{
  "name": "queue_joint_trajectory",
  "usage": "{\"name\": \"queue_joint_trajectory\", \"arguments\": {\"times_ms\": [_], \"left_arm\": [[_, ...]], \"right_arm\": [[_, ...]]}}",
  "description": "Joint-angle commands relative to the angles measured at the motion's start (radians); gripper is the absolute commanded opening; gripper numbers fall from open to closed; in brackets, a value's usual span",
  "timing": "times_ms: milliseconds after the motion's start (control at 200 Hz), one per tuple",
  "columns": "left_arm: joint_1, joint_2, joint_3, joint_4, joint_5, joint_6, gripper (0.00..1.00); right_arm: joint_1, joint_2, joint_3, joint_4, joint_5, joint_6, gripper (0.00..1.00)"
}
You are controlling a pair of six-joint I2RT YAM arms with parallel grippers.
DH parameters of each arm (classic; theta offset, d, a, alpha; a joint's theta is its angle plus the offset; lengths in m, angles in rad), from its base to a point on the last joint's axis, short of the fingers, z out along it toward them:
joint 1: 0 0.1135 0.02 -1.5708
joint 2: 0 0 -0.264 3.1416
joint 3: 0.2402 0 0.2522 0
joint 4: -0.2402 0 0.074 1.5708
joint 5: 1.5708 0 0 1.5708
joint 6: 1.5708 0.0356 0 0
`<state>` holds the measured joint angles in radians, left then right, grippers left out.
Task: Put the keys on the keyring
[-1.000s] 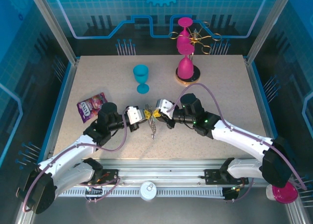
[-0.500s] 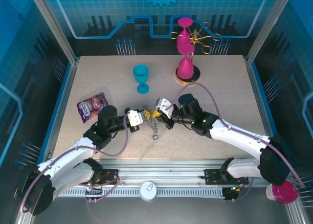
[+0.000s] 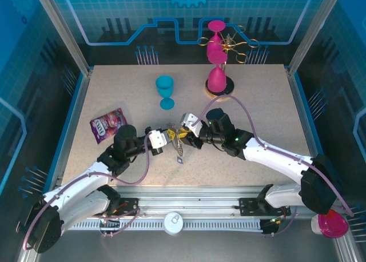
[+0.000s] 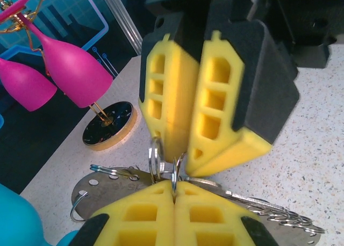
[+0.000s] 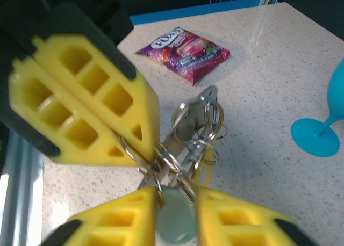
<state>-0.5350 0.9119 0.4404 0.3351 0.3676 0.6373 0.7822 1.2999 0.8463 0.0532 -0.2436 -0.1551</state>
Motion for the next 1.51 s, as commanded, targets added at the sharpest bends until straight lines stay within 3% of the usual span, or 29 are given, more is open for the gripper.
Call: {"name": "queue_joint_trajectory", "arguments": {"times_ms": [0,140,335,445,570,705,891,1221,1356,1501], "left_arm": [[-0.008,-0.021,0.003,0.043,0.047,-0.045,0.00],[0.012,-0.016,0.015,0.046,0.068,-0.123,0.00],[0.068,0.003,0.045,0.051,0.192,-0.303,0.00],[0.084,0.014,0.064,0.023,0.243,-0.352,0.00],[0.087,0.025,0.076,-0.006,0.272,-0.352,0.00],[0.086,0.031,0.072,0.010,0.286,-0.347,0.00],[0.087,0.027,0.064,0.015,0.317,-0.323,0.00],[0.087,0.034,0.057,0.033,0.352,-0.318,0.00],[0.086,0.035,0.055,0.039,0.365,-0.318,0.00],[0.086,0.033,0.056,0.045,0.370,-0.320,0.00]], "right_arm": [[-0.005,-0.008,0.028,-0.049,0.006,-0.014,0.32],[-0.025,-0.043,0.027,-0.097,-0.012,-0.061,0.33],[-0.061,-0.151,-0.009,-0.110,-0.107,-0.165,0.32],[-0.066,-0.209,-0.034,-0.101,-0.162,-0.201,0.24],[-0.058,-0.215,-0.032,-0.076,-0.266,-0.197,0.13],[-0.030,-0.156,-0.008,-0.058,-0.250,-0.194,0.08],[-0.020,-0.119,-0.010,-0.025,-0.146,-0.198,0.14],[-0.020,-0.087,0.008,-0.054,-0.158,-0.212,0.22],[-0.020,-0.082,0.012,-0.060,-0.171,-0.213,0.20],[-0.020,-0.083,0.014,-0.071,-0.182,-0.213,0.09]]}}
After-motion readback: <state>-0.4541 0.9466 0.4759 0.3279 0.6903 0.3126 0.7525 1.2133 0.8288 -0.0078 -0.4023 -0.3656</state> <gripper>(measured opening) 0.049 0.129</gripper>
